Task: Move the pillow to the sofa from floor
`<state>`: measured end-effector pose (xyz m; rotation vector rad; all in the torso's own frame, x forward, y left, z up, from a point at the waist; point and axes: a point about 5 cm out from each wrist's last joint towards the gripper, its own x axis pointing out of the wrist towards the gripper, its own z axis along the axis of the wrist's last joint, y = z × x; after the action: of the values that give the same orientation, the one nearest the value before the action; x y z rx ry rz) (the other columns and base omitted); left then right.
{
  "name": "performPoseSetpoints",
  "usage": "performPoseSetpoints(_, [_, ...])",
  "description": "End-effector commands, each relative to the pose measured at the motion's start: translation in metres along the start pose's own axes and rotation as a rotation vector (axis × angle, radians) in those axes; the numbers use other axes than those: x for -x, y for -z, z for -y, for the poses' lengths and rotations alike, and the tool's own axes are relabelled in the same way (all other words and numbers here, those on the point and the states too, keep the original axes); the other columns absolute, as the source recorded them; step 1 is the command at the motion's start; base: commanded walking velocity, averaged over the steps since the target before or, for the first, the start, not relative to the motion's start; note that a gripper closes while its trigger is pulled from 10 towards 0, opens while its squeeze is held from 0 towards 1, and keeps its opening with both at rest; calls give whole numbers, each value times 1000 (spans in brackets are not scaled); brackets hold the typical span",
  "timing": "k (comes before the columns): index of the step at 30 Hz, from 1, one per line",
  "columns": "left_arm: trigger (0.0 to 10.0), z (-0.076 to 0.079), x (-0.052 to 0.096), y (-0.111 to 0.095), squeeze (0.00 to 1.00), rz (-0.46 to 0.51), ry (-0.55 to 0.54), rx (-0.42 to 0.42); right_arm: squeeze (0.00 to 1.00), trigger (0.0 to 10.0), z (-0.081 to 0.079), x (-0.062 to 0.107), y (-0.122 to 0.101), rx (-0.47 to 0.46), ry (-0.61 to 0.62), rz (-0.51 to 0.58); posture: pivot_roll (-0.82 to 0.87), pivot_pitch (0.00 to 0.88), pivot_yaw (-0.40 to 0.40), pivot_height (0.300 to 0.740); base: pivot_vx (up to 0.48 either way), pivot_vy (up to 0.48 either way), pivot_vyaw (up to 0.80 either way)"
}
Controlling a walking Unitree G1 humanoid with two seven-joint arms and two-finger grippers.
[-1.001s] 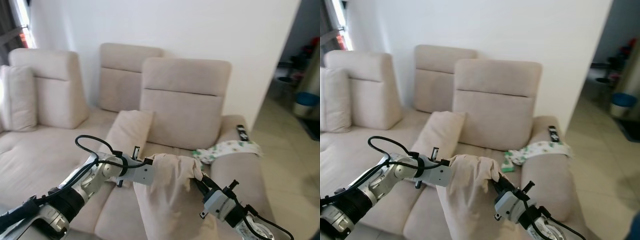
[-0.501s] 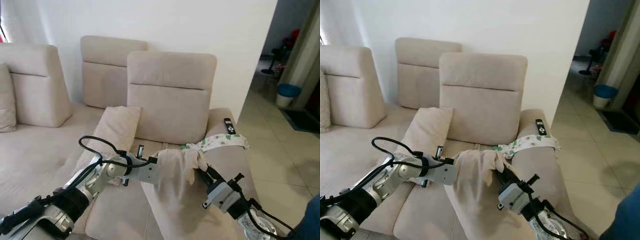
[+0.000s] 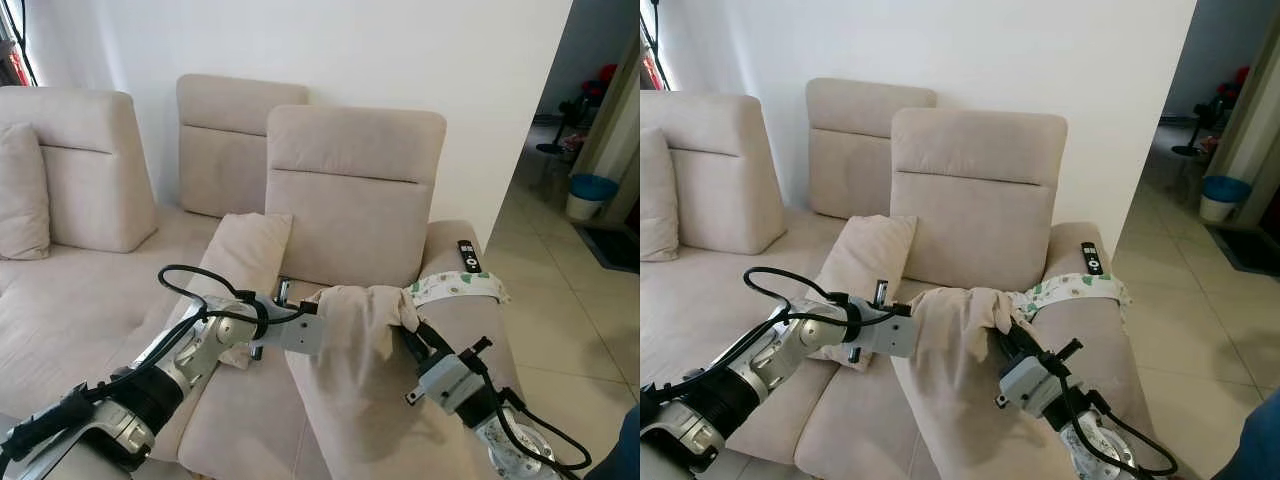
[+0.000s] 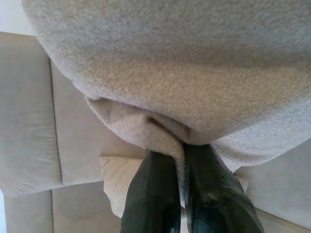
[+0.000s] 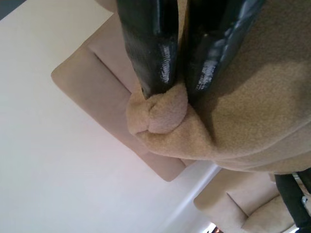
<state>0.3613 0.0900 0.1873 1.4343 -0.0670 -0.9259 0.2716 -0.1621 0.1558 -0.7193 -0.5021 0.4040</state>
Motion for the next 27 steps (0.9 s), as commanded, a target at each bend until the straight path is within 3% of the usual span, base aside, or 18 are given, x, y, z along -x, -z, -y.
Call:
performPoseSetpoints(1, [10000, -10, -3, -22, 0, 107, -38, -40, 0, 10000, 4, -12, -18, 17, 14, 111, -8, 0, 18, 740, 255, 0, 0])
performPoseSetpoints(27, [10000, -12, -6, -24, 0, 116, -38, -51, 0, 10000, 4, -10, -16, 21, 20, 94, -27, 0, 29, 740, 272, 0, 0])
